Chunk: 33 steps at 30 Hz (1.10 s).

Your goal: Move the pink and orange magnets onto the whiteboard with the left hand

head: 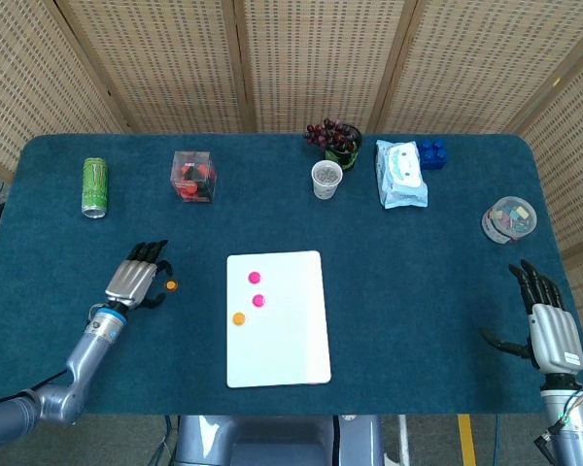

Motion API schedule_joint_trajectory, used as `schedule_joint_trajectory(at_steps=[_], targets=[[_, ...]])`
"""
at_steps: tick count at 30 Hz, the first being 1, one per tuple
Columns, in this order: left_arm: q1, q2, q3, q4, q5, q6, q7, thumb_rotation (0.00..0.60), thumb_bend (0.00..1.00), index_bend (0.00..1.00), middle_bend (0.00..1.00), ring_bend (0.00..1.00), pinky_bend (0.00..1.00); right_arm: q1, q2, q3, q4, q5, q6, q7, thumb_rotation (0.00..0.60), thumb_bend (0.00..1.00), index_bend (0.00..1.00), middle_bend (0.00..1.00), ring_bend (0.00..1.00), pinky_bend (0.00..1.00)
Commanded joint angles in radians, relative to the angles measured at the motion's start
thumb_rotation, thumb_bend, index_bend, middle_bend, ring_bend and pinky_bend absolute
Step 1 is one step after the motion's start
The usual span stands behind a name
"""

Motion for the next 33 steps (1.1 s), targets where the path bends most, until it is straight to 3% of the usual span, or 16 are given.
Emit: schedule_joint_trajectory(at_steps=[1,5,9,12,19,27,33], targets=[[-0.007,-0.014,-0.007,0.011,-0.010,-0.011,0.013,0.600,0.33,0.38,0.00,0.00,0.00,0.000,0.000,0.000,0.000,0.000,0.000,0.000,0.600,0.23,0.00,0.00,0.00,0.00],[-0.011,-0.024,-0.011,0.016,-0.017,-0.024,0.020,0.600,0.33,0.40,0.00,0.00,0.00,0.000,0.000,0.000,0.000,0.000,0.001,0.002,0.600,0.23,0.00,0.00,0.00,0.00],[-0.013,-0.033,-0.012,0.019,-0.015,-0.029,0.022,0.600,0.34,0.55,0.00,0.00,0.00,0.000,0.000,0.000,0.000,0.000,0.000,0.003,0.600,0.23,0.00,0.00,0.00,0.00],[-0.012,-0.035,-0.013,0.017,-0.014,-0.031,0.023,0.600,0.34,0.62,0.00,0.00,0.00,0.000,0.001,0.001,-0.001,0.001,0.000,0.006,0.600,0.23,0.00,0.00,0.00,0.00],[-0.007,-0.010,-0.018,-0.040,0.013,0.003,0.025,0.600,0.34,0.62,0.00,0.00,0.00,0.000,0.001,0.001,-0.001,0.002,-0.002,0.008,0.600,0.23,0.00,0.00,0.00,0.00],[-0.024,0.041,-0.024,-0.238,0.087,0.048,0.059,0.600,0.34,0.62,0.00,0.00,0.00,0.000,0.002,0.001,-0.003,0.002,-0.003,0.009,0.600,0.23,0.00,0.00,0.00,0.00],[-0.055,0.020,-0.005,-0.366,0.143,0.044,0.121,0.600,0.33,0.62,0.00,0.00,0.00,0.001,0.004,0.000,-0.002,0.003,-0.007,0.009,0.600,0.23,0.00,0.00,0.00,0.00]])
